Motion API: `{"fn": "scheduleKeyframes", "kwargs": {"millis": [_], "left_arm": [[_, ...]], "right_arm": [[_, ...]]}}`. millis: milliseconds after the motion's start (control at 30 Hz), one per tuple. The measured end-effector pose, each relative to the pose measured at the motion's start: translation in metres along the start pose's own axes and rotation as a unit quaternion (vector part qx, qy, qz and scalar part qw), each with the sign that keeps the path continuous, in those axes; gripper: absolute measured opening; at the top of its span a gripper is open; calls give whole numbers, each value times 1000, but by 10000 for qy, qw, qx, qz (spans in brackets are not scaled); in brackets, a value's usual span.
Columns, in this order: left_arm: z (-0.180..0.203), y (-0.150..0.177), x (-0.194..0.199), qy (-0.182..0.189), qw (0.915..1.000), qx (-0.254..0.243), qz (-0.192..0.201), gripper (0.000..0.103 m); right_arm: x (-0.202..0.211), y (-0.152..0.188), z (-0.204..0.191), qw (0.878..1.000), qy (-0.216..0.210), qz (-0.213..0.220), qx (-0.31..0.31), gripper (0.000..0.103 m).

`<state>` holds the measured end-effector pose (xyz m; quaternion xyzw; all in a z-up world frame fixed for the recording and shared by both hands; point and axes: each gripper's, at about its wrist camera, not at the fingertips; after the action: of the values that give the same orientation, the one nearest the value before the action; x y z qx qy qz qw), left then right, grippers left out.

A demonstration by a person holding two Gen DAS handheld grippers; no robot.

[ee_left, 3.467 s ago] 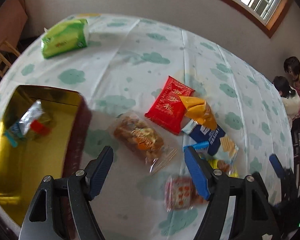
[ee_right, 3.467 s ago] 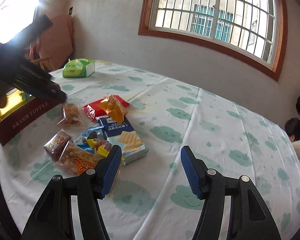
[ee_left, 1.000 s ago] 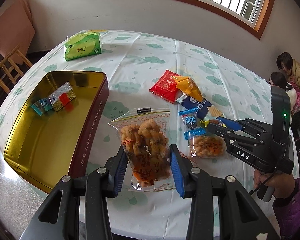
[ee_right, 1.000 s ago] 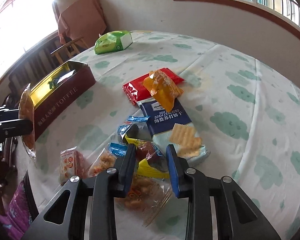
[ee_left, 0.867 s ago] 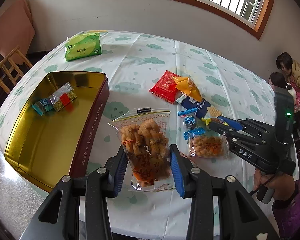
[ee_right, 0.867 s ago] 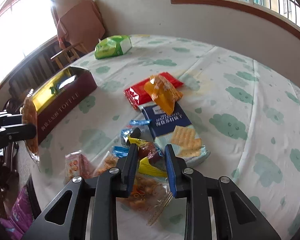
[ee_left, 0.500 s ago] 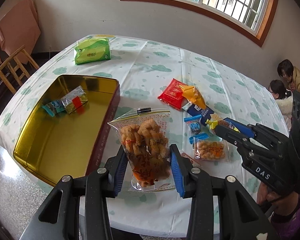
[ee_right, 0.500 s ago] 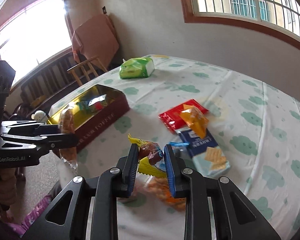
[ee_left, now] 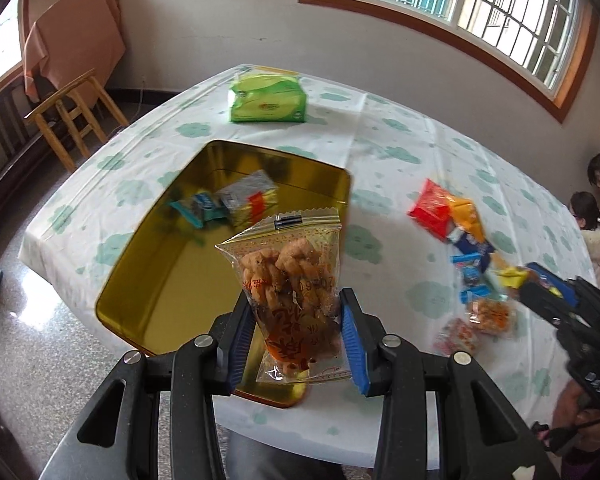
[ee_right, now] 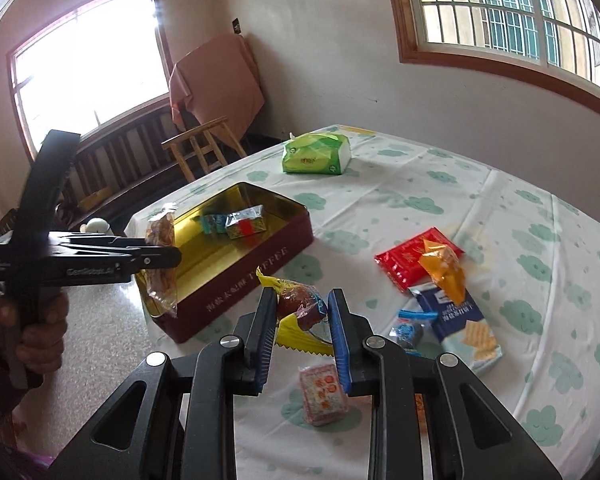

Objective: Organize snacks
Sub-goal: 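Lower the fried-snack bag into the tin with left while right carries the yellow packet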

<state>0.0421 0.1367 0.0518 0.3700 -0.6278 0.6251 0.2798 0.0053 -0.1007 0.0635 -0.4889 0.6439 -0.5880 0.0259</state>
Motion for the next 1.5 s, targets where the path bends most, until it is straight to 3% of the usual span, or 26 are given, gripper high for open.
{"fn": "scheduleKeyframes", "kwargs": {"millis": [367, 567, 1500], "left_arm": [[-29, -4, -46, -391, 9989, -275, -32, 37], [-41, -4, -64, -366, 9988, -316, -72, 37], [-50, -18, -86, -507, 9972, -532, 163, 38]], "right_arm": [[-16, -12, -19, 9999, -65, -65, 108, 27], [-28, -20, -28, 9997, -92, -133, 187, 27], [-92, -68, -64, 9978, -302, -268, 526, 27]]}}
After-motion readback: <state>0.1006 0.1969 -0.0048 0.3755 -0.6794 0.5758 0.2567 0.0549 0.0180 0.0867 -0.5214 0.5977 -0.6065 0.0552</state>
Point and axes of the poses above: each gripper's, at about its wrist camera, not at the fingertips, and x roughly against the way its jaws point, z to its right, y to its underside, and after that the axes turned 13 degrees about -y, right-handed
